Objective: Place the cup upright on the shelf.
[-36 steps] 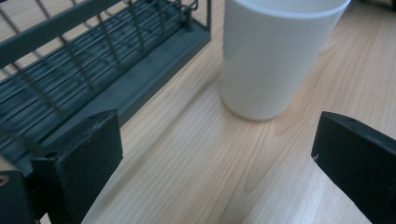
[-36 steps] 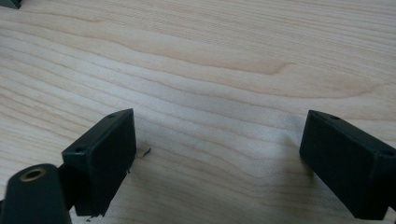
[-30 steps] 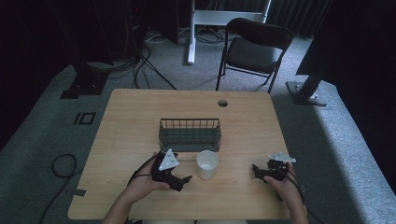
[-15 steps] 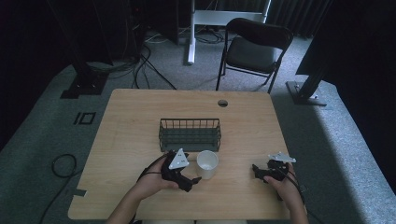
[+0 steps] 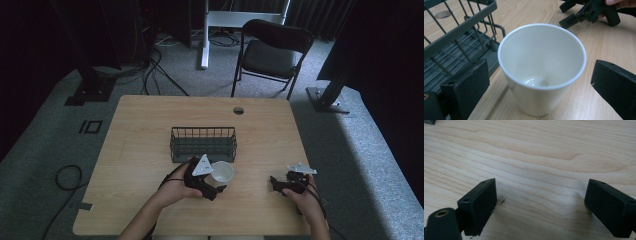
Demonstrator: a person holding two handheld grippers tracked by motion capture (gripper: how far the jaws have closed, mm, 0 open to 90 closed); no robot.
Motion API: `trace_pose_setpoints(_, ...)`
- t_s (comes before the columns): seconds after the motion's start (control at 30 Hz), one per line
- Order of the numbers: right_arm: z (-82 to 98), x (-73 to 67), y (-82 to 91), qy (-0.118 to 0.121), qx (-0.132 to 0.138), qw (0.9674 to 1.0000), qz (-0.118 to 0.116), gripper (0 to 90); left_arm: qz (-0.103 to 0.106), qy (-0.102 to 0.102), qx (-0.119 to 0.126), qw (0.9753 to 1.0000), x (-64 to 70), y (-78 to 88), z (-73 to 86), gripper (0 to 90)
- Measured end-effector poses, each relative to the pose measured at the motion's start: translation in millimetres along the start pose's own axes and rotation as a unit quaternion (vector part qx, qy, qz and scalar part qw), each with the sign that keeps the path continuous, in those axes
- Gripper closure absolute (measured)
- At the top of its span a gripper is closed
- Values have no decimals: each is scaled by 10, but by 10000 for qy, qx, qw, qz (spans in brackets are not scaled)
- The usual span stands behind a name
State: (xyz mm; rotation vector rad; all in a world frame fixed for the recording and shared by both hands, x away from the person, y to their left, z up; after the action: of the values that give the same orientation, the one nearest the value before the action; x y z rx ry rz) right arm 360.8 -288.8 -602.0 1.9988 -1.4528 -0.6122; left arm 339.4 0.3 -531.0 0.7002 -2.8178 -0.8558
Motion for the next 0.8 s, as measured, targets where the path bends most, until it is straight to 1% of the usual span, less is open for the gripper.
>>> trace_pose_setpoints(0.2, 0, 0, 0, 1, 0, 10000, 1, 104, 32, -37, 8, 10000, 13, -45, -15, 23)
trace_pose_setpoints(0.3, 0, 0, 0, 0, 0, 10000, 0, 104, 43, -13, 59, 10000, 10, -72, -25, 23)
trace_pose_setpoints(0.37, 0, 0, 0, 0, 0, 10000, 2, 104, 63, 39, 123, 9999, 15, -106, -39, 26)
trace_pose_setpoints(0.4, 0, 0, 0, 0, 0, 10000, 1, 105, 74, 47, 142, 9999, 17, -117, -44, 41)
trace_pose_setpoints(0.43, 0, 0, 0, 0, 0, 10000, 1, 105, 99, 62, 144, 9998, 22, -127, -46, 41)
trace_pose_setpoints(0.7, 0, 0, 0, 0, 0, 10000, 1, 105, 106, 91, 187, 9997, 18, -195, -45, 61)
trace_pose_setpoints(0.8, 0, 0, 0, 1, 1, 10000, 1, 105, 89, 127, 230, 9996, 16, -222, -47, 115)
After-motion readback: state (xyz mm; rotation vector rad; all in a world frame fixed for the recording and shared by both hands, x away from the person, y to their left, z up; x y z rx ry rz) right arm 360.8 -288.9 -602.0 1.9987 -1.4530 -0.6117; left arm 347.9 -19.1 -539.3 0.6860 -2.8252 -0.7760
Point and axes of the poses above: each handheld gripper's, and its own axes: y roughly backward along the jaws, z roughly out of its underside, x roughly to its right, the point moved 7 cm from there along -y, roughly forward along the jaws, and after that the axes turned 1 degree about -z, right-handed, at the moved point
